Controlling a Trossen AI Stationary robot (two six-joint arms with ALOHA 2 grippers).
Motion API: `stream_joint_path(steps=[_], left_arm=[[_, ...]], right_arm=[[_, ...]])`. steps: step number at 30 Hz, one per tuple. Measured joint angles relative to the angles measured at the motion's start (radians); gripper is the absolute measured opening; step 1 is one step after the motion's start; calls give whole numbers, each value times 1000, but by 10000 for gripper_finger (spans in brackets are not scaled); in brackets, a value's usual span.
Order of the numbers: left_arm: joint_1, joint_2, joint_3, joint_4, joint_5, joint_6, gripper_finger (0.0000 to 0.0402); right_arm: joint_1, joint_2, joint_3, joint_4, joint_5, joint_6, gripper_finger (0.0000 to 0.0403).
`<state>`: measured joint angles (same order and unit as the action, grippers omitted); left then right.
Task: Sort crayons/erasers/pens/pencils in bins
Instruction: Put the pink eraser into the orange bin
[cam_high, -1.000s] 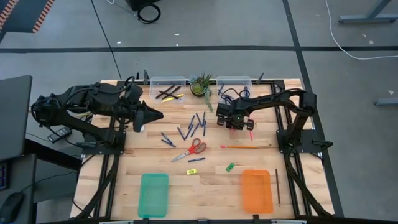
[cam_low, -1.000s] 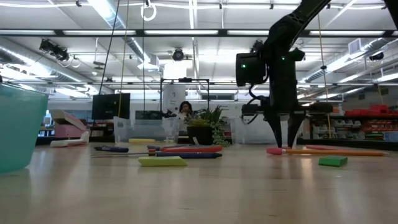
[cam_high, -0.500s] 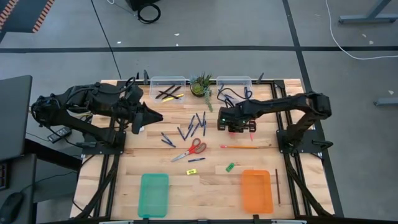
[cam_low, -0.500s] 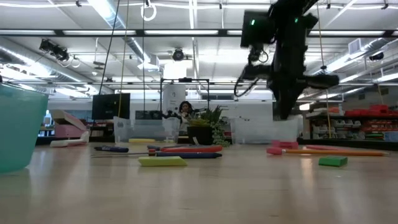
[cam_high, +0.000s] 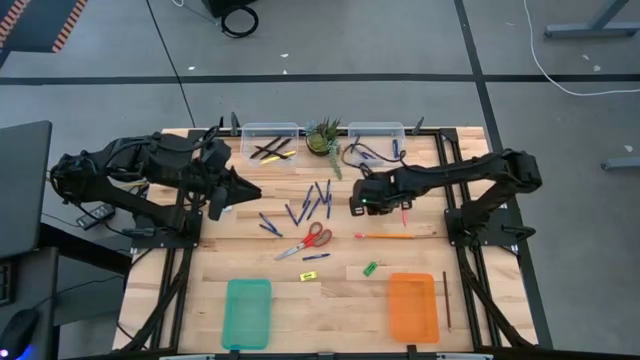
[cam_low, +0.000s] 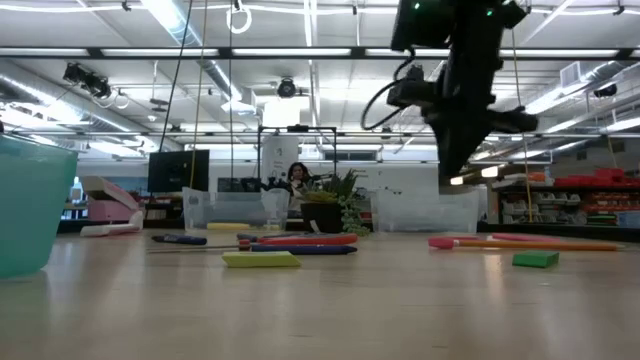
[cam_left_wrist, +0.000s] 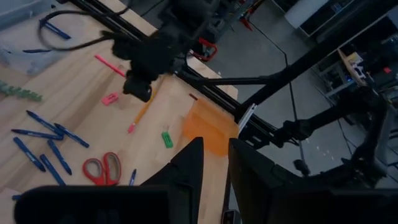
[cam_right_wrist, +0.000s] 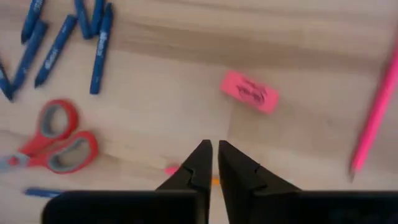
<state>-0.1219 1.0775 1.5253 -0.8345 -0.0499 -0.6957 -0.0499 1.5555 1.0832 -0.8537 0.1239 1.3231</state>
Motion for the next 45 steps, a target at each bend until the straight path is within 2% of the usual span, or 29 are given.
stream_joint_path(steps=[4,7,12,20,28,34,39,45], left_arm=[[0,0,0,-2,30,-21,79],[0,0,0,-12,40,-26,79],[0,0,0,-16,52,-25,82],[1,0,0,-15,12,-22,78],[1,0,0,-12,-150,-27,84],[1,0,0,14,-216,-54,84],[1,2,0,13,-261,-109,79],[1,2,0,12,-270,-161,79]], right_arm=[[-33,55,0,36,-83,-308,80],[-42,70,0,30,-100,-520,115],[-41,66,0,7,-82,-825,158],[-47,69,-24,23,-15,-1224,182],[-48,69,-128,148,-16,-1307,222],[-68,69,-173,218,4,-1338,253],[-108,69,-253,313,-39,-1381,257],[-156,64,-280,348,-98,-1393,255]])
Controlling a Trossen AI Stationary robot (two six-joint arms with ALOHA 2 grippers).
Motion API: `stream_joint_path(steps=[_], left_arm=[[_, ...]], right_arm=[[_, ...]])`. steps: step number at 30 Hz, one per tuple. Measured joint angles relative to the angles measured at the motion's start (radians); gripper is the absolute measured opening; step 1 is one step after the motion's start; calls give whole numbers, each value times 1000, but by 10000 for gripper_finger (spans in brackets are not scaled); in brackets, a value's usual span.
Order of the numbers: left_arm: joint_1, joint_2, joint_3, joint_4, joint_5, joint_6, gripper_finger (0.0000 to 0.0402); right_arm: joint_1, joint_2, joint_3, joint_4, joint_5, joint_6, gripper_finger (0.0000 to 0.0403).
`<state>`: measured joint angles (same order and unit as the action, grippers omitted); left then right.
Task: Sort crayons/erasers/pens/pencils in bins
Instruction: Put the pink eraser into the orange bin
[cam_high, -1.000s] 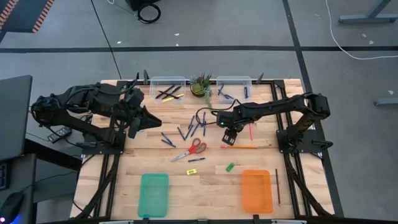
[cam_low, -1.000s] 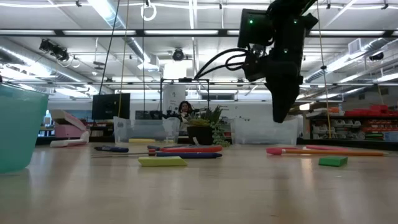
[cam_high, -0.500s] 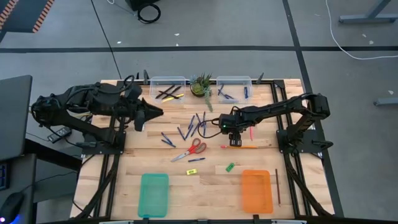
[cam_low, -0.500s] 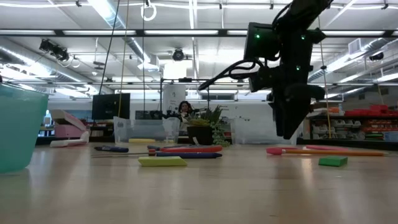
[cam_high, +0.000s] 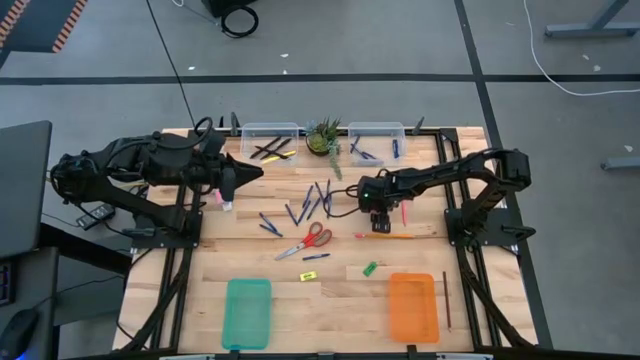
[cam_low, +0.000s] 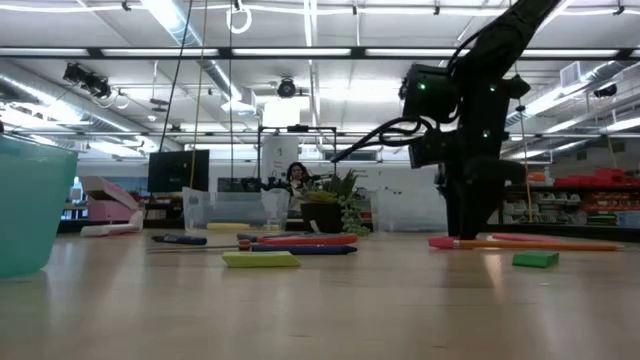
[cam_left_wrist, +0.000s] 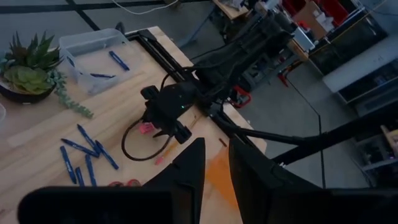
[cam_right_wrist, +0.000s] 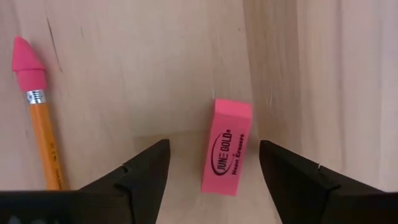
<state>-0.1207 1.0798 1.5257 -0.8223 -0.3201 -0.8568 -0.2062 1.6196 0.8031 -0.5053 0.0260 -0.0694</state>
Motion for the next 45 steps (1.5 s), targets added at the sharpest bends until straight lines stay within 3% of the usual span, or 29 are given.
stream_joint_path(steps=[4,14,17,24,30,34,39,45], left_arm=[[0,0,0,0,-1,-17,77],[0,0,0,0,-1,-23,72],[0,0,0,0,-1,-27,71],[0,0,0,0,-1,-30,72],[0,0,0,1,-1,-22,73],[0,0,0,1,-1,6,75],[0,0,0,2,-1,49,71],[0,0,0,2,-1,67,77]], right_arm=[[-19,1,-2,8,-24,-3,229],[-20,3,-2,10,1,39,82],[-20,3,-5,9,3,26,56],[-20,3,27,-42,4,54,54],[-12,5,163,-218,8,117,53],[-13,5,287,-385,-48,197,55],[16,3,408,-551,-201,382,55],[138,2,480,-653,-337,675,55]])
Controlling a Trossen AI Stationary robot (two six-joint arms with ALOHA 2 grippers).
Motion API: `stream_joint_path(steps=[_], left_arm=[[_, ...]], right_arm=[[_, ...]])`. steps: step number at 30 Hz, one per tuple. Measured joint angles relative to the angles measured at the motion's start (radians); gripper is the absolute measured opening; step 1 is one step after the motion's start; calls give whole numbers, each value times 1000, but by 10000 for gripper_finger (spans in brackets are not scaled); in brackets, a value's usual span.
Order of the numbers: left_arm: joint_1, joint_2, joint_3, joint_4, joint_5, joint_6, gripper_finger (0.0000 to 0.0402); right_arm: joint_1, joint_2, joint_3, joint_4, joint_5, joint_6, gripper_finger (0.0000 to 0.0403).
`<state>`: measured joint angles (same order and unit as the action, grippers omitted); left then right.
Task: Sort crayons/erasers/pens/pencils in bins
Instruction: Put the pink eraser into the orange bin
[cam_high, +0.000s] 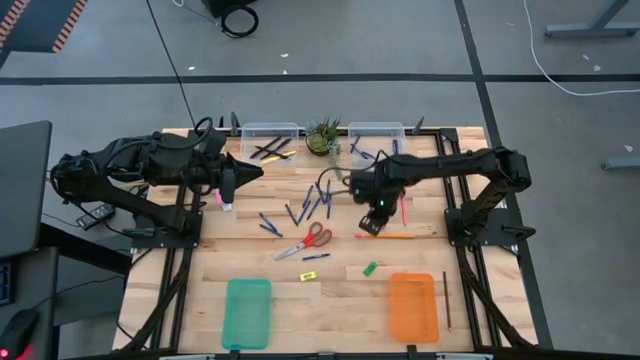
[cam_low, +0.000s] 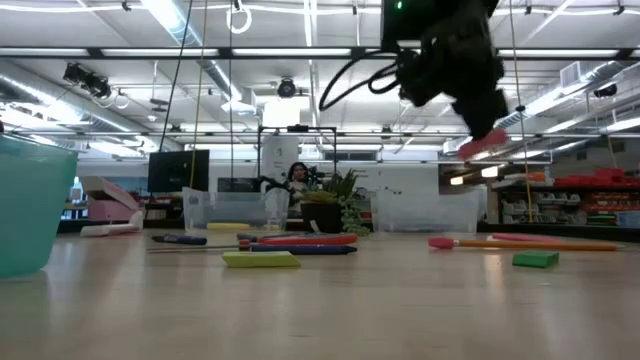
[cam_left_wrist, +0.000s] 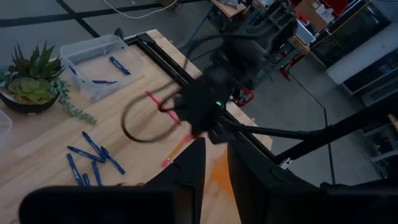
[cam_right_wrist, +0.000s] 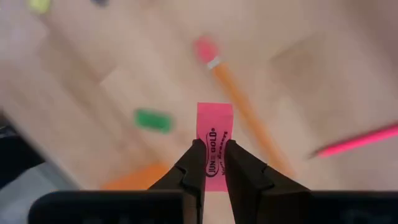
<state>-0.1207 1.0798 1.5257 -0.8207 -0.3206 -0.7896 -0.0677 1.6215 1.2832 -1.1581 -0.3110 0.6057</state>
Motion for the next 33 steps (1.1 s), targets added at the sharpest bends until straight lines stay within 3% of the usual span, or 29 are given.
stream_joint_path(steps=[10,16,24,33], left_arm=[[0,0,0,-3,84,25,80],[0,0,0,-8,175,100,84],[-2,0,0,-8,308,121,85],[-1,0,0,-7,324,120,81]], right_arm=[[367,0,59,-7,-66,588,55],[550,-1,73,15,12,961,55],[646,-2,5,32,52,1269,76],[662,-2,-26,58,93,1351,127]])
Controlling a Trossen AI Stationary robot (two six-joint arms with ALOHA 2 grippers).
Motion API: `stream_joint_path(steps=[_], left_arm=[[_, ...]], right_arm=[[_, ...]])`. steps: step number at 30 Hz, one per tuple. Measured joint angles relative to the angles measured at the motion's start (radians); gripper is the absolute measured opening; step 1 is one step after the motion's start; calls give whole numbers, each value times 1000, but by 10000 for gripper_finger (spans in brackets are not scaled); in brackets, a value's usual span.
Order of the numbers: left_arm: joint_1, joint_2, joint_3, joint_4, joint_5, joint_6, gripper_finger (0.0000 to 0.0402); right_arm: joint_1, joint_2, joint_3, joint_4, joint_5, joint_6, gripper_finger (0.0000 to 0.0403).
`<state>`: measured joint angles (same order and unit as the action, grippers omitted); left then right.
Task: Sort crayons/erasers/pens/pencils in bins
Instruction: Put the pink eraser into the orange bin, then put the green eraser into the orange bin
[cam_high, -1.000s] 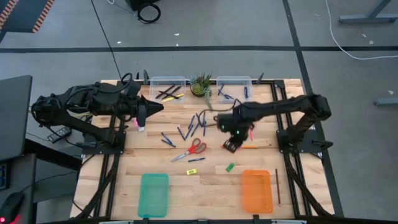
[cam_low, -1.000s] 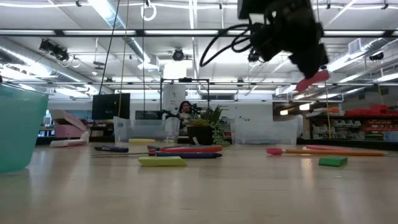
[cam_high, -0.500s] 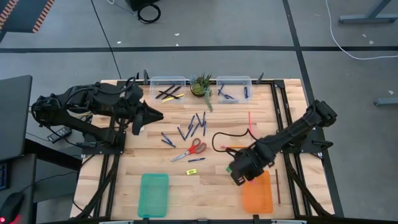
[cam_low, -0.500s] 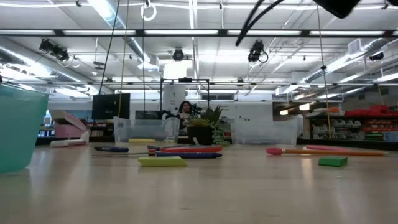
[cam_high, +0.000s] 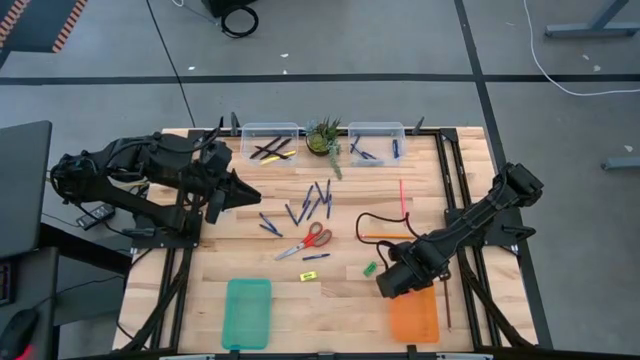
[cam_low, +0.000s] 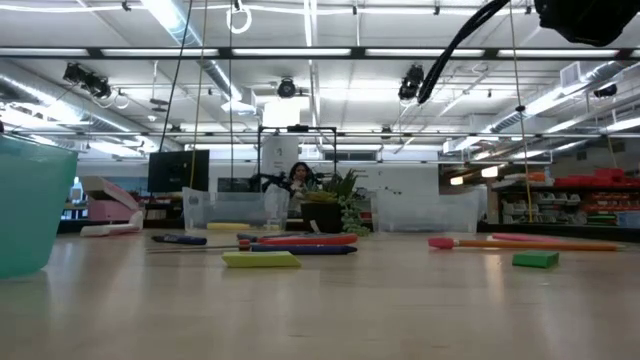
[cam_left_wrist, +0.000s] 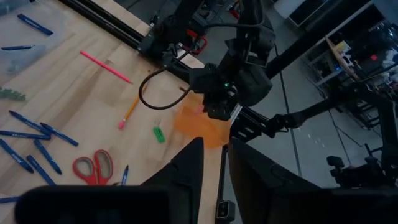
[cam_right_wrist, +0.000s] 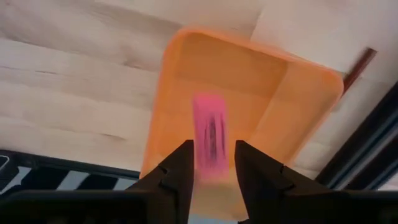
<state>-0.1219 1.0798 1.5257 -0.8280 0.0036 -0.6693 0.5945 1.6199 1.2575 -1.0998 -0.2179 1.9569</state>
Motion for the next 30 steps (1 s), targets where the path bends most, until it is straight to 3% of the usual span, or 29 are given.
stream_joint_path(steps=[8,13,17,21,27,30], left_arm=[[0,0,0,0,-1,-18,86],[0,0,0,1,-18,-30,84],[0,0,0,1,-53,-53,80],[0,0,0,1,-63,-44,83],[0,0,0,1,-63,-43,86],[0,0,0,1,-63,-41,84]], right_arm=[[-5,0,4,-1,38,-8,168],[-45,0,34,48,203,-49,176],[-128,5,29,83,223,-112,169],[-221,7,25,145,226,-503,167],[-296,7,25,191,247,-1367,172],[-298,6,25,192,246,-1680,172]])
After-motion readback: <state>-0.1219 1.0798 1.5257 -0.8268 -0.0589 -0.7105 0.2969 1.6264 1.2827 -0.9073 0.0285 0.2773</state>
